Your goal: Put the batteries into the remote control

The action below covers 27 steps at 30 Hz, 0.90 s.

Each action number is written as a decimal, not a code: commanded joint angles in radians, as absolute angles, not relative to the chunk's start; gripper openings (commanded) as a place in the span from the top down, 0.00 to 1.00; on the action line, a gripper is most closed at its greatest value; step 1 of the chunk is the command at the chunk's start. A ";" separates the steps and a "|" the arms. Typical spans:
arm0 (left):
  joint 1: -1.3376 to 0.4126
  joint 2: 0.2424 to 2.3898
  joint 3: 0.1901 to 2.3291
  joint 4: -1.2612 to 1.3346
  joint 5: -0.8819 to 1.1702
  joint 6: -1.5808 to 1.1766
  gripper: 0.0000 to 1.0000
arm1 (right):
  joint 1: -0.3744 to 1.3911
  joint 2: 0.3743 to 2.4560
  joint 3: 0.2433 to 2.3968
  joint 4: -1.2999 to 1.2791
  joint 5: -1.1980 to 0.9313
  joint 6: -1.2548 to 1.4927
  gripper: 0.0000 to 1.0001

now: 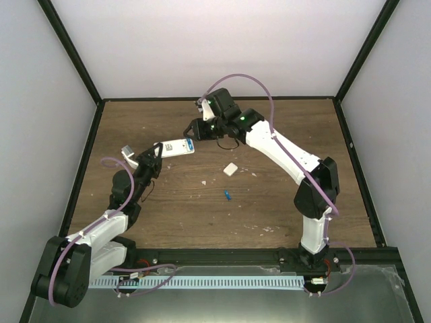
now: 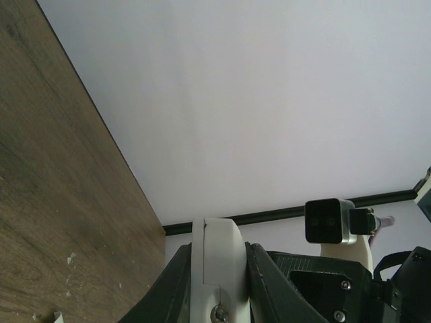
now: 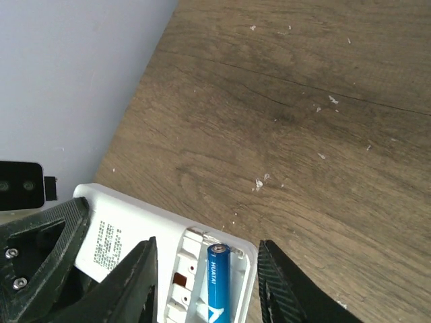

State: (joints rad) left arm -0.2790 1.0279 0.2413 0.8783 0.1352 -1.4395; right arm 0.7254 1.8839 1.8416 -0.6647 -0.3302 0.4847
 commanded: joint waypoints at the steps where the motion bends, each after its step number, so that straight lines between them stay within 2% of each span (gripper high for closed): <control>1: -0.275 1.022 0.252 0.931 0.129 -1.442 1.00 | 0.722 1.863 1.877 -0.681 -0.340 0.493 0.64; 11: -0.275 1.019 0.259 0.938 0.150 -1.443 1.00 | 0.684 1.876 1.817 -0.623 -0.476 0.581 0.56; 20: -0.275 1.012 0.258 0.950 0.152 -1.437 1.00 | 0.667 1.912 1.791 -0.562 -0.605 0.662 0.55; 27: -0.276 1.011 0.261 0.957 0.151 -1.436 1.00 | 0.648 1.915 1.766 -0.566 -0.629 0.695 0.55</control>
